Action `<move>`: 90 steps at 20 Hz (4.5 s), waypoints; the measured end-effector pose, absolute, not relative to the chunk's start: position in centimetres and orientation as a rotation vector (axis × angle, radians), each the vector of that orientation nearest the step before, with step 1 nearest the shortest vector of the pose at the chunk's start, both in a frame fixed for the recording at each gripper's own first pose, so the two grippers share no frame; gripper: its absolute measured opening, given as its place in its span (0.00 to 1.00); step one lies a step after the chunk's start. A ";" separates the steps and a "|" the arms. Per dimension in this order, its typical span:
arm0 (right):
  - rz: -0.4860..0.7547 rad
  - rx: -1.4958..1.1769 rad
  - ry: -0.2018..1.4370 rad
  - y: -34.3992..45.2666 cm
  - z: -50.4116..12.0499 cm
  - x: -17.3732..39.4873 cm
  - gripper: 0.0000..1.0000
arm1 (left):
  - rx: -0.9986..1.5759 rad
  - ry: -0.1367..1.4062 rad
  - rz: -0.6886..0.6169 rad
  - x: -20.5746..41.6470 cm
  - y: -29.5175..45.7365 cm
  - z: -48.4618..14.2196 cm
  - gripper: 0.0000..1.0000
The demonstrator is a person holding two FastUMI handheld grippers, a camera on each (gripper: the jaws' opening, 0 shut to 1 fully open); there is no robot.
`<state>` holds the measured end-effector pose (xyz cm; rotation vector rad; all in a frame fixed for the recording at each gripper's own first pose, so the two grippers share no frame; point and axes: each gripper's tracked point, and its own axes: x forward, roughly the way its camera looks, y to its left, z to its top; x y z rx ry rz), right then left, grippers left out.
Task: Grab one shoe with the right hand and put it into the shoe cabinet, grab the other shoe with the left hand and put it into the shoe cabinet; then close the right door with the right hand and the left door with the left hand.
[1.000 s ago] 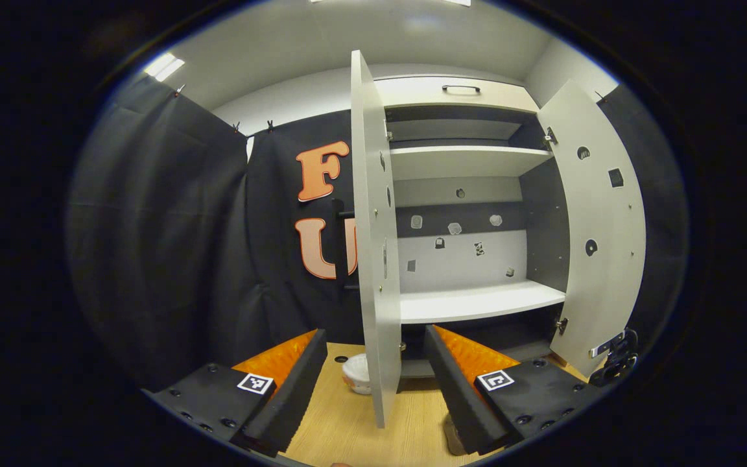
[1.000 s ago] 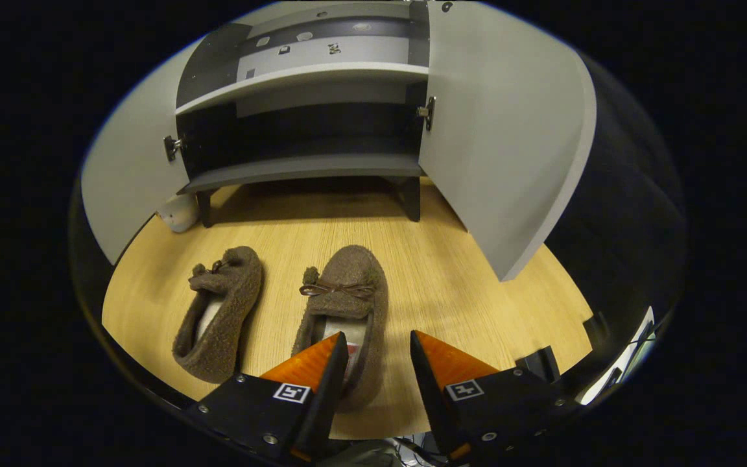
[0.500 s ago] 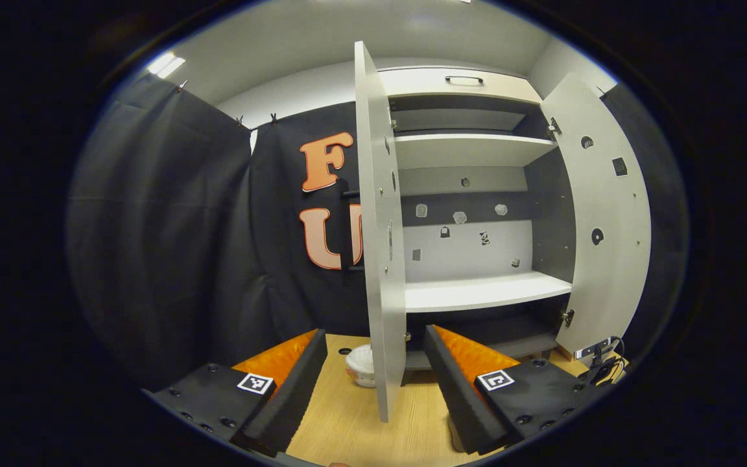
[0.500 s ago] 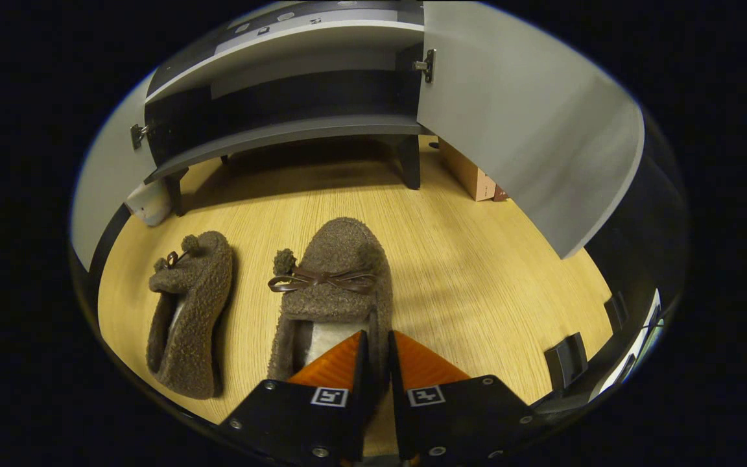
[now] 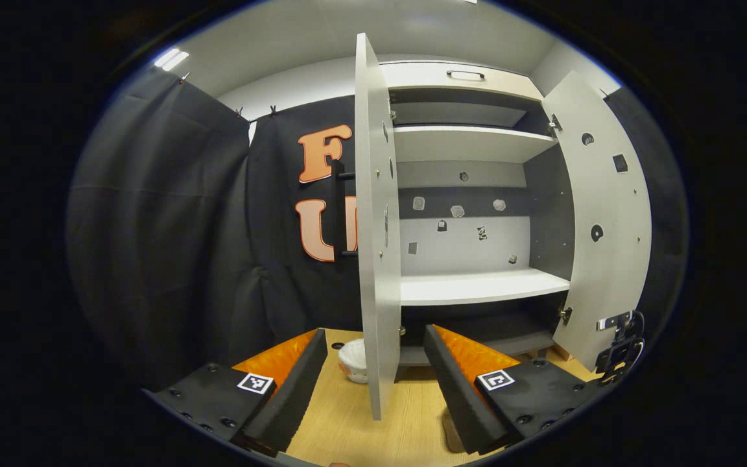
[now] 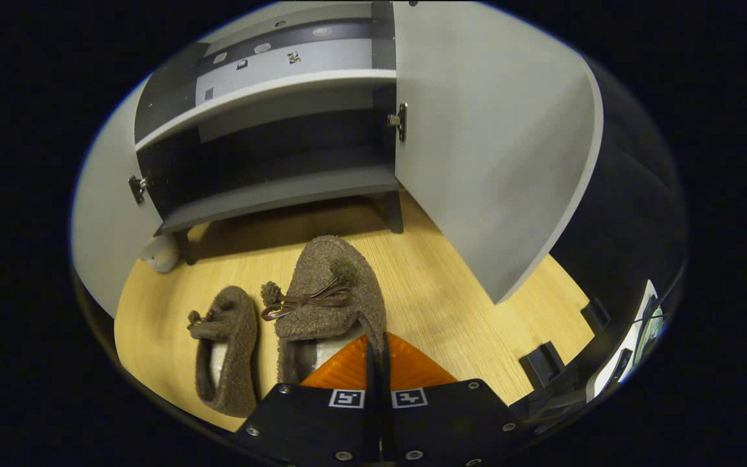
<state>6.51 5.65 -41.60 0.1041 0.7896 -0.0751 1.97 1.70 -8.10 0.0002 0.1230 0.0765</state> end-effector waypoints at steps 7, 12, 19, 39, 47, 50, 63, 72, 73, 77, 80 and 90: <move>0.006 0.134 0.605 7.9 -29.8 9.8 0.01 | -0.010 0.126 0.036 2.4 0.3 -9.3 0.99; 0.072 0.145 0.474 10.4 -21.9 14.7 0.01 | -0.006 0.133 0.017 2.5 -0.2 -10.1 0.99; 0.102 0.111 0.301 12.7 -11.8 23.5 0.00 | 0.011 0.159 0.002 2.7 -0.9 -11.8 0.99; 0.048 0.144 0.453 14.4 -18.0 44.6 0.01 | 0.019 0.245 0.072 3.1 0.5 -14.5 0.99; 0.083 0.111 0.343 13.8 -13.6 42.0 0.23 | -0.002 0.245 0.038 2.3 -1.1 -14.2 0.97; 0.105 0.100 0.288 13.6 -11.0 39.6 0.36 | 0.002 0.239 0.023 2.1 -1.5 -13.8 0.97; 0.119 0.109 0.088 8.9 -3.3 23.1 0.93 | -0.012 0.348 -0.092 2.3 -5.6 -21.0 0.99; 0.058 0.007 -0.001 3.8 -1.4 13.9 0.92 | -0.030 0.665 -0.159 1.3 -9.6 -35.7 0.99; 0.045 0.002 -0.008 3.1 -1.4 13.2 0.92 | -0.031 0.687 -0.159 1.6 -9.8 -36.9 0.99; 0.004 -0.004 -0.001 0.5 -1.8 10.7 0.92 | -0.059 0.800 -0.172 2.0 -11.0 -41.2 0.99; -0.028 -0.010 0.005 -1.1 -2.2 9.5 0.92 | -0.078 0.887 -0.178 1.7 -11.4 -43.9 0.99; -0.034 0.060 0.032 -3.4 -3.4 7.7 0.92 | -0.181 1.062 -0.241 0.6 -13.9 -46.8 0.73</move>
